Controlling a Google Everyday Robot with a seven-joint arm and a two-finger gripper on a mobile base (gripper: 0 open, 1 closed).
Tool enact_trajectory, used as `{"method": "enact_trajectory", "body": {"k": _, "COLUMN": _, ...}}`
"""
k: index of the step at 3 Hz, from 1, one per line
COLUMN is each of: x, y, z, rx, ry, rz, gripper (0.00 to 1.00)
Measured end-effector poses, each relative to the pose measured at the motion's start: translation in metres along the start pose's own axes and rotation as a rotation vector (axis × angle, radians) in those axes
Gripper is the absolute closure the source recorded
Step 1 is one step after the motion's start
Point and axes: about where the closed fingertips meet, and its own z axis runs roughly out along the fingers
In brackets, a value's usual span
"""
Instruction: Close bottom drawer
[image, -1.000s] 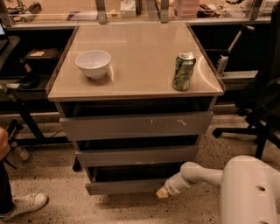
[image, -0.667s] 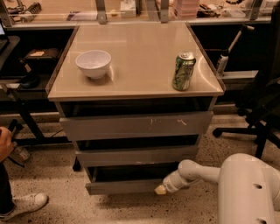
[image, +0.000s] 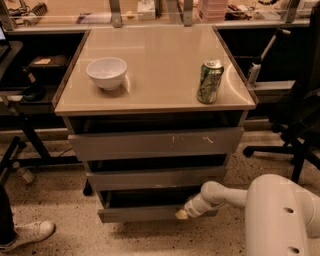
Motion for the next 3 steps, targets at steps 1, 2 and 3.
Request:
{"method": "enact_trajectory", "body": {"k": 1, "x": 0.0000, "y": 0.0000, "z": 0.0000, "rx": 0.000, "ry": 0.000, "rz": 0.000, "gripper": 0.62}}
{"method": "enact_trajectory", "body": {"k": 2, "x": 0.0000, "y": 0.0000, "z": 0.0001, "rx": 0.000, "ry": 0.000, "rz": 0.000, "gripper": 0.39}}
{"method": "enact_trajectory", "body": {"k": 3, "x": 0.0000, "y": 0.0001, "z": 0.0001, "rx": 0.000, "ry": 0.000, "rz": 0.000, "gripper": 0.15}}
